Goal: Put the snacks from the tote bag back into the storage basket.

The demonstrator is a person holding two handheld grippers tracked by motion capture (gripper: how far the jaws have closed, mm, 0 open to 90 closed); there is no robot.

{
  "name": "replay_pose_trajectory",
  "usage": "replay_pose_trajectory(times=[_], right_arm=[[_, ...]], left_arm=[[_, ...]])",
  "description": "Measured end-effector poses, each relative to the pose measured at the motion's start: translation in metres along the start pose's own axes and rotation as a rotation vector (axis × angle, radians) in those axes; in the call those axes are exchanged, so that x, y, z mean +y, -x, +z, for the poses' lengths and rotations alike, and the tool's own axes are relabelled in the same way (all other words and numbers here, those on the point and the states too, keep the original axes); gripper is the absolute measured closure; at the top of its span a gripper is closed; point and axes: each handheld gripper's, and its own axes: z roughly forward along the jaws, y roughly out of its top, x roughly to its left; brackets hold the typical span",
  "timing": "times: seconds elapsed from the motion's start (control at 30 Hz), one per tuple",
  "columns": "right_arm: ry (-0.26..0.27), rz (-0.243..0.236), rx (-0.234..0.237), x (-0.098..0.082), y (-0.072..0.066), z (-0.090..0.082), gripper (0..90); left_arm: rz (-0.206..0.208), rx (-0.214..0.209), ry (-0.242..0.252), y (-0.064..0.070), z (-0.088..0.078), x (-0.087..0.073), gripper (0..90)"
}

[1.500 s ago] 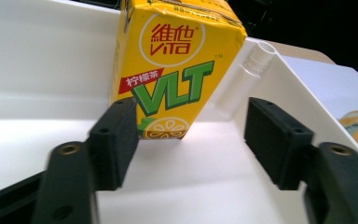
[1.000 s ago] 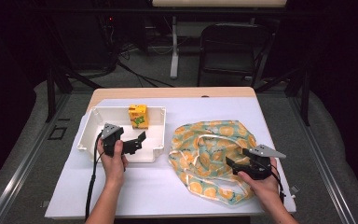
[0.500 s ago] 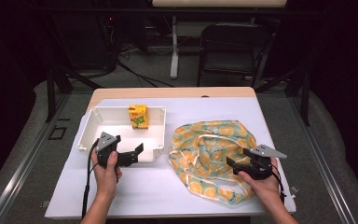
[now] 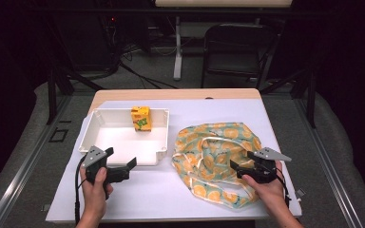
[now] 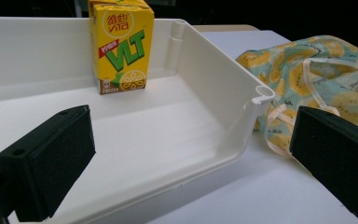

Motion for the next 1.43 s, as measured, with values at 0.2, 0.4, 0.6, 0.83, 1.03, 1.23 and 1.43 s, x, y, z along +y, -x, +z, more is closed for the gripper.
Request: replay_pose_trajectory(times=[0.2,0.4,0.6,0.83,1.03,1.23,1.43], right_arm=[[-0.007,-0.005,-0.004,0.0,0.0,0.0,18.4],[-0.001,-0.005,-0.004,0.001,0.001,-0.001,18.3],[0.008,-0.004,-0.003,0.002,0.002,-0.002,18.0],[0.009,-0.011,-0.008,0.004,0.001,-0.003,15.6],[0.015,0.005,-0.012,0.005,0.006,-0.003,14.4],[0.013,-0.005,-0.012,0.007,0.005,-0.002,14.0],[0.01,-0.013,-0.017,0.006,0.004,-0.001,13.8]], left_arm=[[0.001,0.042,0.011,-0.015,-0.026,-0.009,0.3],[-0.018,0.073,0.011,-0.028,-0.05,-0.02,0.3],[-0.033,0.109,0.014,-0.041,-0.069,-0.03,0.3],[-0.057,0.126,0.029,-0.051,-0.077,-0.033,0.3],[-0.064,0.14,0.016,-0.056,-0.078,-0.038,0.4],[-0.046,0.137,-0.012,-0.053,-0.072,-0.04,0.8],[-0.028,0.134,-0.024,-0.05,-0.067,-0.04,0.9]])
